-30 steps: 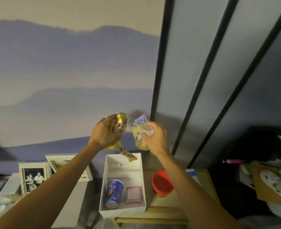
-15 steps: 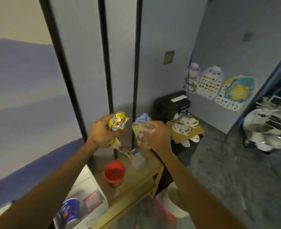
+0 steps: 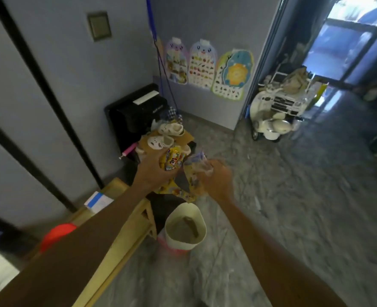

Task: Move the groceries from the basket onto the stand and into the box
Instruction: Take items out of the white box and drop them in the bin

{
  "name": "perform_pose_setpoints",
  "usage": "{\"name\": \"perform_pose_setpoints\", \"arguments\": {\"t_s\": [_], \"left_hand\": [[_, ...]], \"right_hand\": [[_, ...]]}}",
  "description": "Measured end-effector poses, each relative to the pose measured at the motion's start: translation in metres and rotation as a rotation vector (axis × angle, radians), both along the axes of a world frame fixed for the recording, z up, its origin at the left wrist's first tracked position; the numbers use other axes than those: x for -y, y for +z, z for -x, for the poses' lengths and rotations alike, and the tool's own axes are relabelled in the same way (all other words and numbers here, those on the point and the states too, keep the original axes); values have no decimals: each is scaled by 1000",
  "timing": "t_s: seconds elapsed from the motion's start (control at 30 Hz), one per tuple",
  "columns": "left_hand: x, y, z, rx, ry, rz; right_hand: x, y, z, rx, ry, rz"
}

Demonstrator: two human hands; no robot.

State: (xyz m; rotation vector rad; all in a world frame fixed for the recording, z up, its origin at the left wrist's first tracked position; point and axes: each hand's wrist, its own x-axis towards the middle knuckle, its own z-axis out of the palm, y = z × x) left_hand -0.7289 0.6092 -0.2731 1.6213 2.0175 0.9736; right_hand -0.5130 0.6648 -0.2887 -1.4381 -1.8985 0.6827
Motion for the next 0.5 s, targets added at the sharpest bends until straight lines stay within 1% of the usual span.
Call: {"name": "perform_pose_setpoints", "arguments": {"t_s": [0.1, 0.23, 0.37, 0.5], "left_hand": [[-40, -51, -22, -3, 12, 70], [-75, -137, -36, 0, 65, 211], [-91, -252, -44, 19, 122, 337], [-100, -381, -46, 28, 131, 402]], "right_hand": [[-34, -48, -23, 17, -18, 63], [-68, -134, -34, 42, -14, 162], [-79, -246, -30, 0, -31, 285], [-77, -372, -20, 19, -19, 398]]}}
